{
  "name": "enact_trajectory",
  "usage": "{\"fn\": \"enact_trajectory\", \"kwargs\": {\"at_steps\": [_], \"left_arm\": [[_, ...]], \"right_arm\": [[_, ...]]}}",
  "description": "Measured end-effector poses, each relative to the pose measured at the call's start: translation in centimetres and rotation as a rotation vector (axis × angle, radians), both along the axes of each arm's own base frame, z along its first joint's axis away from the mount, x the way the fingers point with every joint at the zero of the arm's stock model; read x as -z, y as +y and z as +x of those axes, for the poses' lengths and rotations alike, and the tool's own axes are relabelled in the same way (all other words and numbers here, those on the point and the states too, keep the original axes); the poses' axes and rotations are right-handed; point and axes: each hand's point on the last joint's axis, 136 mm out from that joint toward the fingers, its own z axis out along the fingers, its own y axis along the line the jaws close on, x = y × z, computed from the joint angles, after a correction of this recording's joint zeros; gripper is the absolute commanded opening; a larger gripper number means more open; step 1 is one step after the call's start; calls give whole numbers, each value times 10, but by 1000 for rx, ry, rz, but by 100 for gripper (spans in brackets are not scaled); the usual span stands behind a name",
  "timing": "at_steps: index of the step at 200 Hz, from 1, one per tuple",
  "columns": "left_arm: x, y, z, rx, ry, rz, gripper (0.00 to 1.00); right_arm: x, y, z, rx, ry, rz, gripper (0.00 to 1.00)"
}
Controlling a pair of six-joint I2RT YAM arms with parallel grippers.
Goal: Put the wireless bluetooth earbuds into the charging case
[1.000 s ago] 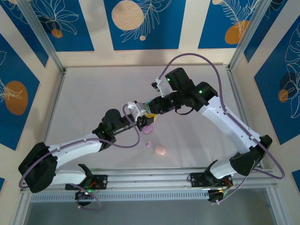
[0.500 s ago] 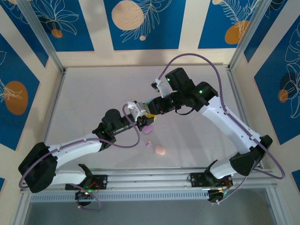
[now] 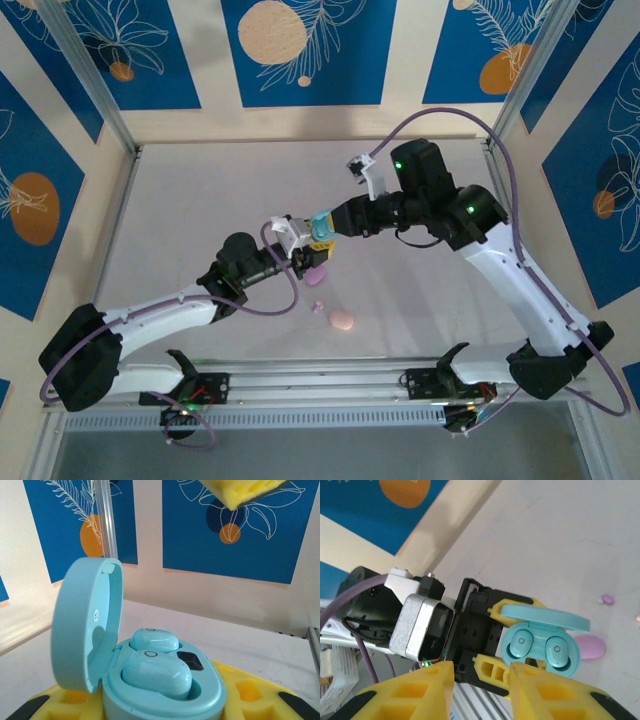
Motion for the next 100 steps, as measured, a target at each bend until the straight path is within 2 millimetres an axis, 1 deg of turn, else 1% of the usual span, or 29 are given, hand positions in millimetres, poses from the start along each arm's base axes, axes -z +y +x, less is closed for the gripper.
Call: {"fn": "enact_trajectory", "kwargs": {"at_steps": [15,24,42,58,72,100], "left_arm": [[-3,1,-2,5,-6,-6,26],[-6,1,-4,16,-11,-11,26],[-10,0,-11,50,-19,-17,26],[-11,-1,-16,76,-17,-15,26],[-11,-1,-20,94,-14,-11,26],[-8,-2,-22,106,-6,-3,27]], "right_arm": [[1,-6,5,40,-1,26,39],[2,-13,12,80,8,40,40],[5,-27,33,178,54,75,42],[6,-33,49,224,96,104,43],[11,-30,57,226,141,121,43],[26,-11,64,160,246,134,44]]}}
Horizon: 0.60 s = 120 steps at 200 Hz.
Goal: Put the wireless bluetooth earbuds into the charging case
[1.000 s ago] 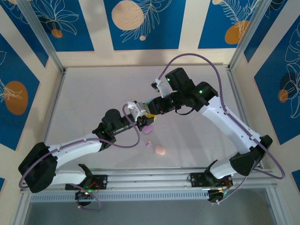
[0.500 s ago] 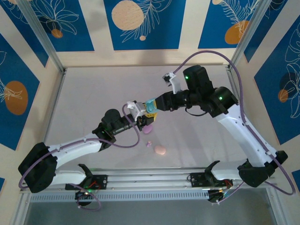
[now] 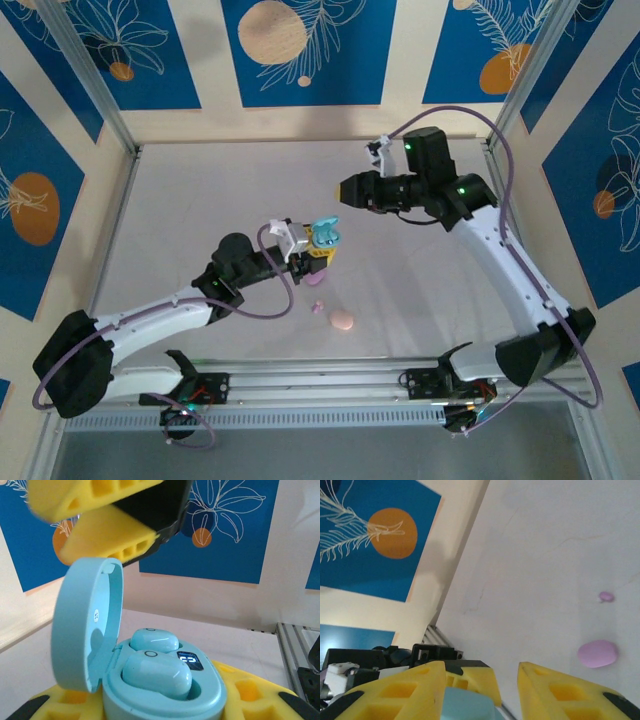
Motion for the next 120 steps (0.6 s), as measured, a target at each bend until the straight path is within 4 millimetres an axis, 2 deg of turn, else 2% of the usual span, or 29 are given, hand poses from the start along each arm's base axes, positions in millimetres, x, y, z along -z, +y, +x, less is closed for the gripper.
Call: {"fn": "enact_trajectory", "kwargs": {"at_steps": [24,57,120], "left_arm": [[0,0,0,0,0,-1,27],[-3,1,1,-6,1,-10,27],[-15,2,1,-9,-13,-57,27]], "right_arm": [[13,11,-4,-60,65,9,45],[10,17,-18,-138,76,38,45],[24,15,-50,-234,143,80,47]]}}
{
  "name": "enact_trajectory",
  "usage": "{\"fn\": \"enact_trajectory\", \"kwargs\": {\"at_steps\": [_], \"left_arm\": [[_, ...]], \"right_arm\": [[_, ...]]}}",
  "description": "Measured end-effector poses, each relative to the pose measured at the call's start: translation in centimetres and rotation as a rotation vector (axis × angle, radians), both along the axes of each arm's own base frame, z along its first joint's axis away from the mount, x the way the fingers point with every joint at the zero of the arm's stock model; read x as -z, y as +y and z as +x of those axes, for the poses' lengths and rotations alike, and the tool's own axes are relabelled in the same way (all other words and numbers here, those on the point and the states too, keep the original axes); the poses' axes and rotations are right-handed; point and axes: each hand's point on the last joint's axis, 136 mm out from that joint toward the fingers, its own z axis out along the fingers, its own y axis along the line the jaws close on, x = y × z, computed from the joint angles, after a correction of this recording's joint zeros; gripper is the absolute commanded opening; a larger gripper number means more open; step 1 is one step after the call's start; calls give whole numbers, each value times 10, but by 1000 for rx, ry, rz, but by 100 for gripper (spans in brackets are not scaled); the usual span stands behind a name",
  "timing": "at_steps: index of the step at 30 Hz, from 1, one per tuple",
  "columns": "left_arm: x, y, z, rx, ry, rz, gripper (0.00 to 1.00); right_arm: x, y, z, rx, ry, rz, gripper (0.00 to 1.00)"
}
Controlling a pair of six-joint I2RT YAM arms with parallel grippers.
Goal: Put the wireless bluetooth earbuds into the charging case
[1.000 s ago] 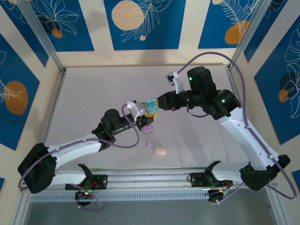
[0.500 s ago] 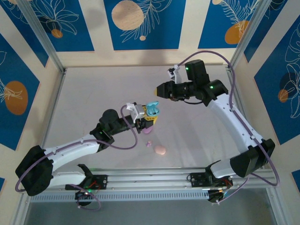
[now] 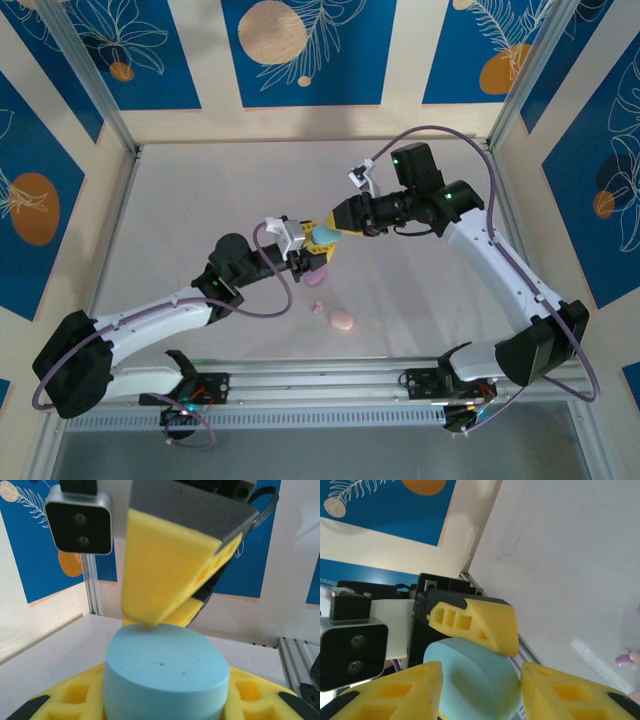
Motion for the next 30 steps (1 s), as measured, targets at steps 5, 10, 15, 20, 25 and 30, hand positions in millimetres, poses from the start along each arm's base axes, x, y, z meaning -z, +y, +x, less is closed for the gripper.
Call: {"fn": "enact_trajectory", "kwargs": {"at_steps": [5,10,15,20,25,30], "left_arm": [[-1,0,0,2,4,-7,28],[-7,0,-1,8,7,-32,29],[-19,-1,-4,28,-3,-63,29],[-30,-2,-7,48,-18,-83,29],[-30,-4,-9,67,-8,-84,30],[-26,-6,-9,76,8,-74,30]], "right_arm": [[2,-3,-4,-17,24,28,49],[-1,-3,-11,-62,69,107,50],[-10,1,-21,-133,113,195,51],[-20,3,-25,-178,134,253,50],[-20,4,-22,-184,163,271,50],[-16,3,-15,-172,208,284,42]]}}
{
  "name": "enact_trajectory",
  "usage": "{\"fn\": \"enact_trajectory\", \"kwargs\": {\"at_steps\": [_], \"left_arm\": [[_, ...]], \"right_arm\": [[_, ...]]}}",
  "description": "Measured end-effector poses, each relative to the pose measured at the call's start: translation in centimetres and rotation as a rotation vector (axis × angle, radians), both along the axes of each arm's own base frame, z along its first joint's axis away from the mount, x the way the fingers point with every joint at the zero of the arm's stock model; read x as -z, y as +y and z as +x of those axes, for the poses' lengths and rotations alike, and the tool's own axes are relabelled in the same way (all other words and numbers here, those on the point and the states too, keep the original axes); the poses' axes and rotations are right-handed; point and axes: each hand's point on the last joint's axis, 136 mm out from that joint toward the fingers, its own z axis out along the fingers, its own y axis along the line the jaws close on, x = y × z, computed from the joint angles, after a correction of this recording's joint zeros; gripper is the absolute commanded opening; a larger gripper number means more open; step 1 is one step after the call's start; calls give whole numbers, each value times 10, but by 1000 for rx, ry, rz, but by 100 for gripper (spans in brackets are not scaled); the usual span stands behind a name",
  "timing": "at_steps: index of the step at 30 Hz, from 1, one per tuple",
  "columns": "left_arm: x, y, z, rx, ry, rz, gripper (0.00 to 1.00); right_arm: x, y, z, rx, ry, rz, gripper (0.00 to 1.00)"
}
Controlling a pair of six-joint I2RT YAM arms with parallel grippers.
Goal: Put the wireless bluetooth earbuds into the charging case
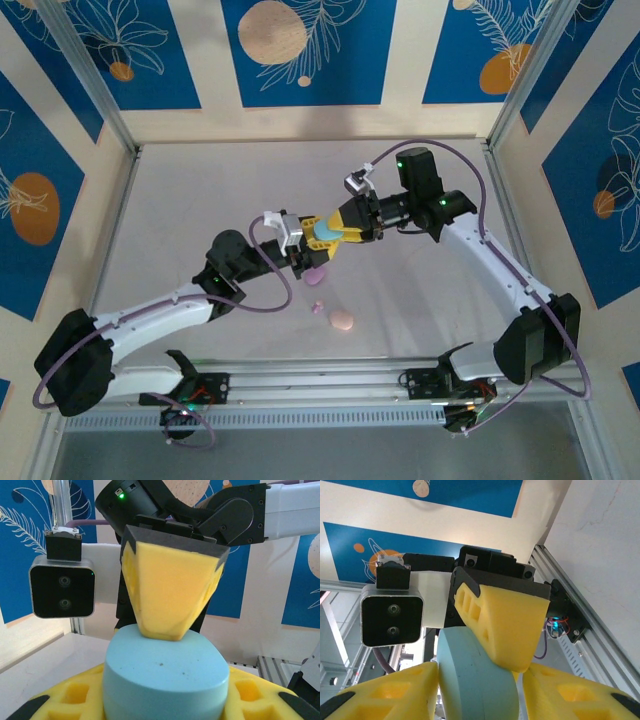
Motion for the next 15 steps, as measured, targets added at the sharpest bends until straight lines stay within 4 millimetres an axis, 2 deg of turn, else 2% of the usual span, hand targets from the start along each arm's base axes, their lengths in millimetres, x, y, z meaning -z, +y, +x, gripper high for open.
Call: {"fn": "enact_trajectory", "kwargs": {"at_steps": [6,9,12,15], "left_arm": [[1,0,1,-3,1,6,32],[3,-1,2,-11,3,16,35],[3,-2,5,-21,6,38,47],[7,-3,9,-41,22,61,53]], "right_arm": [[-2,-1,-1,-14,27,13,25],[-1,-2,0,-6,31,10,21],[-1,-4,4,8,30,7,18],[3,-7,11,44,27,-9,18]]}}
